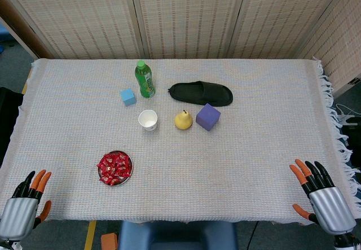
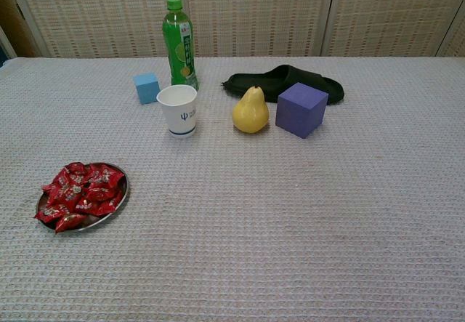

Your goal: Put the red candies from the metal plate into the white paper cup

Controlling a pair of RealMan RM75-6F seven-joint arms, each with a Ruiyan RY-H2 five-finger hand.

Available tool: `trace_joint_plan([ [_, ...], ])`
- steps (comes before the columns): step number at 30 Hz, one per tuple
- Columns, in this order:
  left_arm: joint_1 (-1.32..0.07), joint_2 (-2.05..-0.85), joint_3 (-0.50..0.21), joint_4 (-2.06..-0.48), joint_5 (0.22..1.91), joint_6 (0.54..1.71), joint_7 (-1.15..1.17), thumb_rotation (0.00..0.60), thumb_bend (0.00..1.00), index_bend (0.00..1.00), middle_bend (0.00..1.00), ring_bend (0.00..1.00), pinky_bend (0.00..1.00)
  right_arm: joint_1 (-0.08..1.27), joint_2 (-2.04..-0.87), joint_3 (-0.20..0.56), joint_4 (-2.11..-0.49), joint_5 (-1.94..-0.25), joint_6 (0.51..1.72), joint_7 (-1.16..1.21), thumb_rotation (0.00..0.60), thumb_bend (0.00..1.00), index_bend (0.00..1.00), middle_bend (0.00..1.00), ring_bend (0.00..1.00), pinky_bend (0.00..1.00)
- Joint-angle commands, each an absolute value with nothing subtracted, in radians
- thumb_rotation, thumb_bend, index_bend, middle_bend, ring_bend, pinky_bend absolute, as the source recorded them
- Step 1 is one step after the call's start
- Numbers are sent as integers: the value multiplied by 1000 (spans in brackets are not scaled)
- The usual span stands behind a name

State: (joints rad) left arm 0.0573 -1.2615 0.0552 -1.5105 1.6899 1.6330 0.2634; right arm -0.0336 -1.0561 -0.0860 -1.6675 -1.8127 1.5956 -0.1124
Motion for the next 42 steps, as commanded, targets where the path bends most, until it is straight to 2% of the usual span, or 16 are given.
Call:
trace_joint_plan([
  [1, 58, -1261, 58, -1507, 1696, 1636, 258, 600, 434, 0, 48, 9, 203, -31, -1061, -84, -1676, -1813, 1596, -134, 600, 47, 0, 0, 0, 0],
  [4, 51, -1260, 71, -1507, 1713, 1625, 246, 600, 421, 0, 45, 9, 205, -33, -1066, -90, -1674, -1827, 1599, -140, 600, 47, 0, 0, 0, 0],
  [7, 36, -1265, 89, -1504, 1750, 1610, 221, 600, 394, 0, 37, 8, 258, -28, -1066, -91, -1672, -1826, 1590, -131, 600, 47, 0, 0, 0, 0],
  [13, -28, -1288, 103, -1551, 1772, 1480, 301, 600, 374, 0, 14, 13, 361, -16, -1067, -69, -1672, -1786, 1578, -116, 600, 47, 0, 0, 0, 0],
  [20, -126, -1340, 32, -1661, 1697, 1309, 507, 600, 368, 0, 0, 21, 534, -8, -1078, -61, -1678, -1764, 1557, -143, 600, 47, 0, 0, 0, 0],
  [29, -232, -1418, -64, -1690, 1568, 1183, 664, 600, 360, 0, 0, 23, 594, -1, -1090, -47, -1683, -1731, 1536, -174, 600, 47, 0, 0, 0, 0],
  [34, -272, -1460, -82, -1688, 1491, 1132, 739, 600, 354, 0, 0, 32, 646, 8, -1090, -38, -1689, -1704, 1517, -176, 600, 46, 0, 0, 0, 0],
  [42, -327, -1528, -107, -1658, 1347, 1090, 880, 600, 346, 0, 21, 55, 650, 14, -1086, -33, -1691, -1685, 1507, -172, 600, 47, 0, 0, 0, 0],
])
